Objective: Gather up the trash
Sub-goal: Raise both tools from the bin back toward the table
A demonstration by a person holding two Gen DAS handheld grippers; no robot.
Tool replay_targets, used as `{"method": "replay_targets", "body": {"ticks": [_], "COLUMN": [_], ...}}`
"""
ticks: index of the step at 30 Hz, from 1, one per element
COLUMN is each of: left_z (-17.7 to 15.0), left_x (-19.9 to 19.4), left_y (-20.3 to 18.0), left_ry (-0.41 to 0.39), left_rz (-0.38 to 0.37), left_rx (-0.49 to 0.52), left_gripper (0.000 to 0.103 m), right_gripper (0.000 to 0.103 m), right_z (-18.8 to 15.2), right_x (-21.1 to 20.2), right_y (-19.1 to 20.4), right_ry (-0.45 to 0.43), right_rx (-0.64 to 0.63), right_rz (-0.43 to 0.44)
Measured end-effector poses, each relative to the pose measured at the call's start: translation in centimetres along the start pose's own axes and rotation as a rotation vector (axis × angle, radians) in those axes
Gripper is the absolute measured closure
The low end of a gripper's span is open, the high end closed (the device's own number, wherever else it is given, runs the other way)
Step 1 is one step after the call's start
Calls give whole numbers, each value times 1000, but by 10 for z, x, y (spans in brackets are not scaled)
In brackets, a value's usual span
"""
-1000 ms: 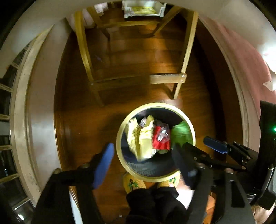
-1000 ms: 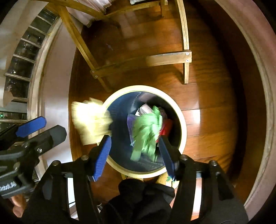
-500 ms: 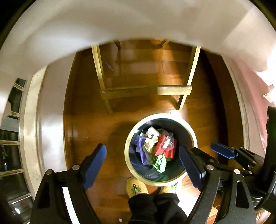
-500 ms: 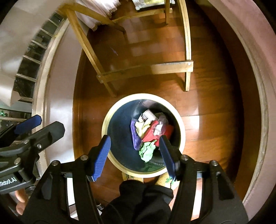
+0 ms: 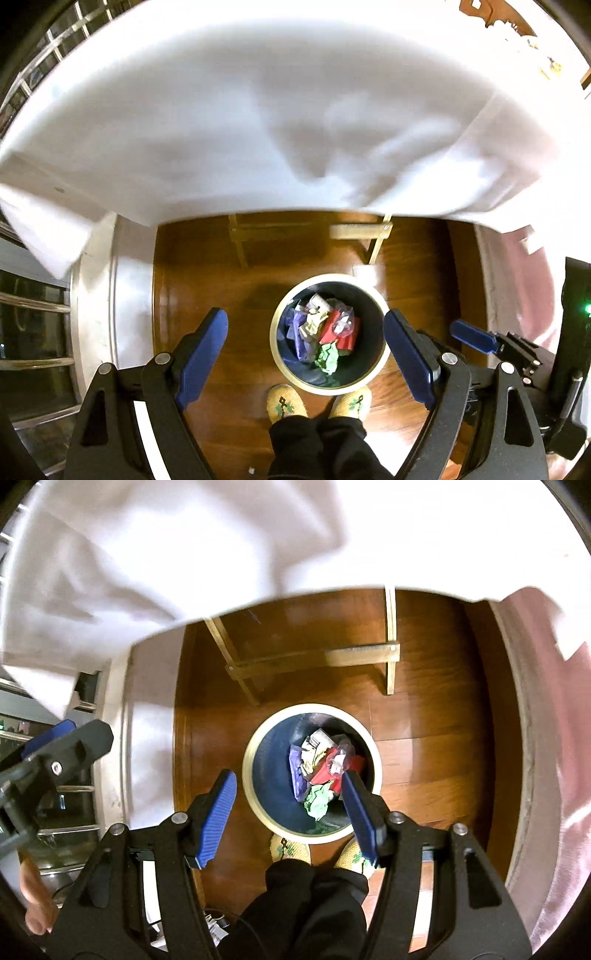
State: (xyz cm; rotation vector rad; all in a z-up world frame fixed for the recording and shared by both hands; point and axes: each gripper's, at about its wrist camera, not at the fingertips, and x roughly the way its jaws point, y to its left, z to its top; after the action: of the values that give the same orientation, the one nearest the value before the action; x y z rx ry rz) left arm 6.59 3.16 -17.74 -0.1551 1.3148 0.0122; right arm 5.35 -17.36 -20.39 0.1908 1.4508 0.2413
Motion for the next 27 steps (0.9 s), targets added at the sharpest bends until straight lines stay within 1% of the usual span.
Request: {"method": "replay_targets", "body": {"ticks": [8,13,16,18,23,26,27], "left_z": [21,32,38,43,52,64,69], "left_x": [-114,-190,-227,-254,-303,-334,-337], "left_y": [-7,-15,-19,-25,-35,-39,-39], "left_ry": [-114,-195,-229,-254,-313,-336,-338], "left_rz": [12,35,53,61,64,43,38], "left_rx": [11,20,27,35,37,27,25], "left_gripper": [16,16,16,16,16,16,16], "right_gripper": [47,47,47,47,47,47,47], "right_z": [14,25,33,35,46,55,59], "right_x": [-97,-166,-210,-232,-281,-307,-313], "right_y": [29,45,52,54,59,57,56], "right_ry": [-74,-140,-191,-219,-275,-298,-306], "right_rx": [-53,-97,-131,-149,-180,-172,-167], "right_rz": [37,70,84,87,86,79,79]}}
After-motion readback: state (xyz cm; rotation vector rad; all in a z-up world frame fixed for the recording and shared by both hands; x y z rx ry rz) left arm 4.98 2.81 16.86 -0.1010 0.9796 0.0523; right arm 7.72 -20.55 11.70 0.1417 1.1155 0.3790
